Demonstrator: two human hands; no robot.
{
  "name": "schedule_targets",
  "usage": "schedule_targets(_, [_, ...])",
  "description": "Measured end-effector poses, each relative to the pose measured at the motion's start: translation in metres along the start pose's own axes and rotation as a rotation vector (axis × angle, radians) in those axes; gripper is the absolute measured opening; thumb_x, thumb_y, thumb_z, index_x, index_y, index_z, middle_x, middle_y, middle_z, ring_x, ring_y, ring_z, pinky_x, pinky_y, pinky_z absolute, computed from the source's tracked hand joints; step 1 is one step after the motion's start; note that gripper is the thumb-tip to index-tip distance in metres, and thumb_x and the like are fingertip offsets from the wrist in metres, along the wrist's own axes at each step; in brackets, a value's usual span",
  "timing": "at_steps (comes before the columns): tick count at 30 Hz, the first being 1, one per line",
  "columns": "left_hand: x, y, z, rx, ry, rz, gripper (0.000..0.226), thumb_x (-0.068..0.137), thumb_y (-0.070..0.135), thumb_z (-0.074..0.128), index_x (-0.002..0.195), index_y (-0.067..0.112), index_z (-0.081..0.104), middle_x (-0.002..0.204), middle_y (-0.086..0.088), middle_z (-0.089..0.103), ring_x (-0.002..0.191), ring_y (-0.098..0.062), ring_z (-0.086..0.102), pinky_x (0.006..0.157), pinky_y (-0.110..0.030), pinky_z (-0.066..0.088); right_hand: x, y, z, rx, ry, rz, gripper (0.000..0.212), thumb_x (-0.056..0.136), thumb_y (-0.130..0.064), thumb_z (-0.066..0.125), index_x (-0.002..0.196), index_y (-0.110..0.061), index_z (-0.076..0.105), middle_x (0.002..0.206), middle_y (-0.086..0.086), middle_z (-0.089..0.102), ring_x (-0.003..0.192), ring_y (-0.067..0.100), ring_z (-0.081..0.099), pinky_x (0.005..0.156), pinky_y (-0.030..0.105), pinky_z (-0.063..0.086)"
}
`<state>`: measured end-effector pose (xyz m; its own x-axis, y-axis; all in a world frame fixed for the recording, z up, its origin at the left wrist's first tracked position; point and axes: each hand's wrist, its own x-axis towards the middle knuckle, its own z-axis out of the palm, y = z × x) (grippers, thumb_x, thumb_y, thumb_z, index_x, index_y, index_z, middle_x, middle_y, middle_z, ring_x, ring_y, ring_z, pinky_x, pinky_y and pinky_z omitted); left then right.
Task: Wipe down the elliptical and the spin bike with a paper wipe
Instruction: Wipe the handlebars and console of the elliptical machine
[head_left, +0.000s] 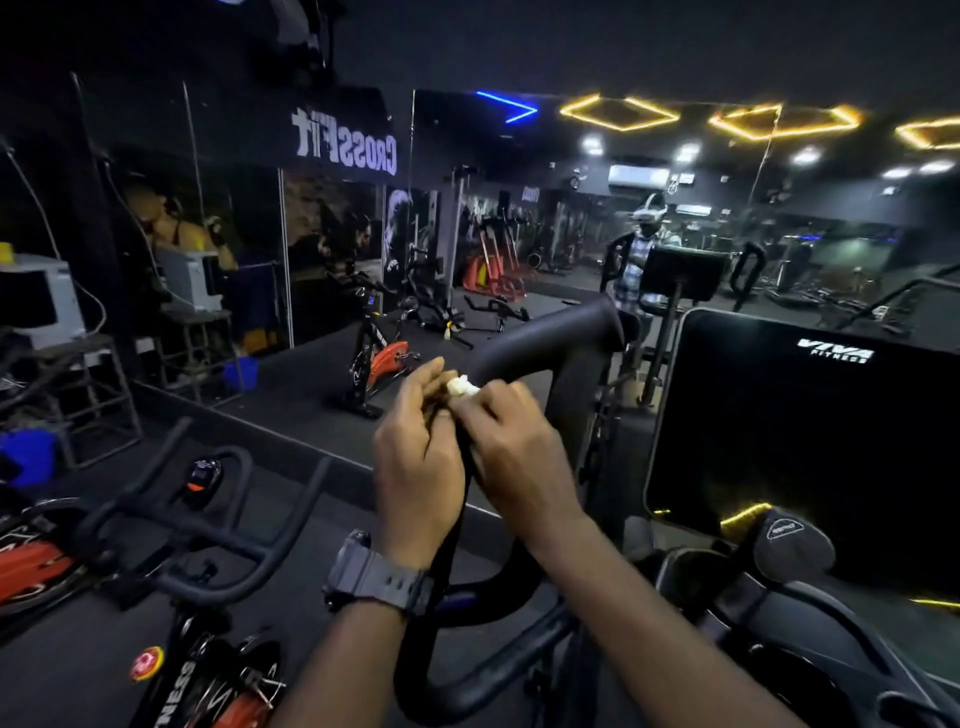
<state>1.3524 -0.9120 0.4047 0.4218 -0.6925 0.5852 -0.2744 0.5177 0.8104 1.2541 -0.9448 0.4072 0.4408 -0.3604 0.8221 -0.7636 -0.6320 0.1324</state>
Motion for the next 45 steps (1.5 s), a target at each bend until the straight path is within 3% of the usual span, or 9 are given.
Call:
schedule_targets(5, [0.008, -0.004, -0.005, -0.191, 0.015, -0.071, 0.045, 0.089, -0.005, 0.042, 0.127, 0.010, 0.059, 0.112, -0.001, 0.068, 0.107, -0.009, 0.065, 0.100, -0.030, 0.051, 0.031, 0.032, -0.034, -0.116, 0.253, 0.197, 0.031, 0.083, 0.001, 0.061, 0.112, -0.010, 0.069, 0.088, 0.011, 0.056, 0.079, 0.028, 0.052, 0.060, 0.029, 0.044])
schedule_targets(10, [0.010, -0.010, -0.005, -0.179, 0.043, -0.108, 0.039, 0.089, 0.020, 0.043, 0.122, 0.020, 0.063, 0.109, 0.006, 0.070, 0.104, -0.007, 0.066, 0.097, -0.035, 0.053, -0.002, -0.014, 0.003, -0.089, -0.042, 0.026, 0.019, 0.091, -0.015, 0.062, 0.109, -0.014, 0.067, 0.090, 0.006, 0.053, 0.081, 0.025, 0.050, 0.044, 0.032, 0.048])
schedule_targets(15, [0.015, -0.017, -0.007, -0.167, -0.006, -0.058, 0.036, 0.092, 0.019, 0.044, 0.119, 0.012, 0.066, 0.107, 0.003, 0.072, 0.103, -0.009, 0.067, 0.097, -0.039, 0.053, 0.027, 0.034, -0.036, -0.110, 0.241, 0.237, 0.031, 0.083, 0.001, 0.067, 0.113, -0.008, 0.071, 0.088, 0.012, 0.057, 0.077, 0.027, 0.052, 0.060, 0.027, 0.040])
schedule_targets(21, [0.015, -0.022, -0.012, -0.187, -0.056, -0.090, 0.040, 0.088, 0.014, 0.042, 0.120, 0.010, 0.065, 0.112, 0.002, 0.071, 0.108, -0.009, 0.066, 0.099, -0.041, 0.052, -0.018, -0.016, 0.007, -0.024, -0.120, -0.028, 0.018, 0.091, -0.015, 0.052, 0.092, -0.005, 0.067, 0.092, 0.008, 0.058, 0.083, 0.025, 0.049, 0.044, 0.035, 0.048])
schedule_targets(26, [0.008, -0.024, -0.019, -0.248, -0.063, -0.156, 0.037, 0.089, 0.017, 0.042, 0.115, 0.013, 0.066, 0.108, -0.001, 0.072, 0.104, -0.013, 0.068, 0.098, -0.042, 0.053, 0.020, 0.016, -0.019, -0.030, 0.100, 0.132, 0.032, 0.083, 0.002, 0.060, 0.111, -0.010, 0.068, 0.100, 0.010, 0.060, 0.086, 0.029, 0.054, 0.063, 0.036, 0.051])
schedule_targets(33, [-0.005, -0.034, -0.025, -0.248, -0.067, -0.223, 0.028, 0.099, 0.010, 0.043, 0.112, 0.018, 0.066, 0.108, -0.005, 0.072, 0.103, -0.018, 0.069, 0.095, -0.040, 0.055, -0.074, -0.029, 0.020, 0.115, -0.244, -0.063, 0.019, 0.089, -0.029, 0.046, 0.103, -0.017, 0.053, 0.093, -0.005, 0.044, 0.082, 0.018, 0.050, 0.042, 0.027, 0.043])
schedule_targets(36, [-0.007, -0.034, -0.027, -0.253, -0.085, -0.224, 0.029, 0.099, 0.012, 0.043, 0.114, 0.015, 0.067, 0.110, -0.007, 0.071, 0.103, -0.020, 0.069, 0.091, -0.037, 0.056, -0.014, 0.003, -0.002, 0.070, -0.022, 0.127, 0.020, 0.088, -0.021, 0.048, 0.096, -0.012, 0.064, 0.095, -0.004, 0.055, 0.088, 0.021, 0.056, 0.067, 0.036, 0.053])
schedule_targets(38, [-0.009, -0.033, -0.027, -0.258, -0.082, -0.240, 0.030, 0.096, 0.018, 0.043, 0.114, 0.016, 0.067, 0.110, -0.007, 0.071, 0.104, -0.020, 0.068, 0.093, -0.040, 0.055, 0.010, 0.014, -0.007, -0.006, 0.071, 0.197, 0.023, 0.085, -0.008, 0.045, 0.098, -0.009, 0.063, 0.101, 0.008, 0.056, 0.088, 0.028, 0.057, 0.065, 0.042, 0.054])
schedule_targets(45, [-0.014, -0.032, -0.033, -0.252, -0.140, -0.241, 0.027, 0.102, 0.014, 0.043, 0.116, 0.019, 0.065, 0.116, -0.004, 0.070, 0.111, -0.014, 0.066, 0.102, -0.042, 0.050, -0.075, -0.030, 0.015, 0.102, -0.254, 0.181, 0.020, 0.082, -0.009, 0.040, 0.099, -0.014, 0.049, 0.097, 0.004, 0.044, 0.066, 0.032, 0.062, 0.045, 0.039, 0.052])
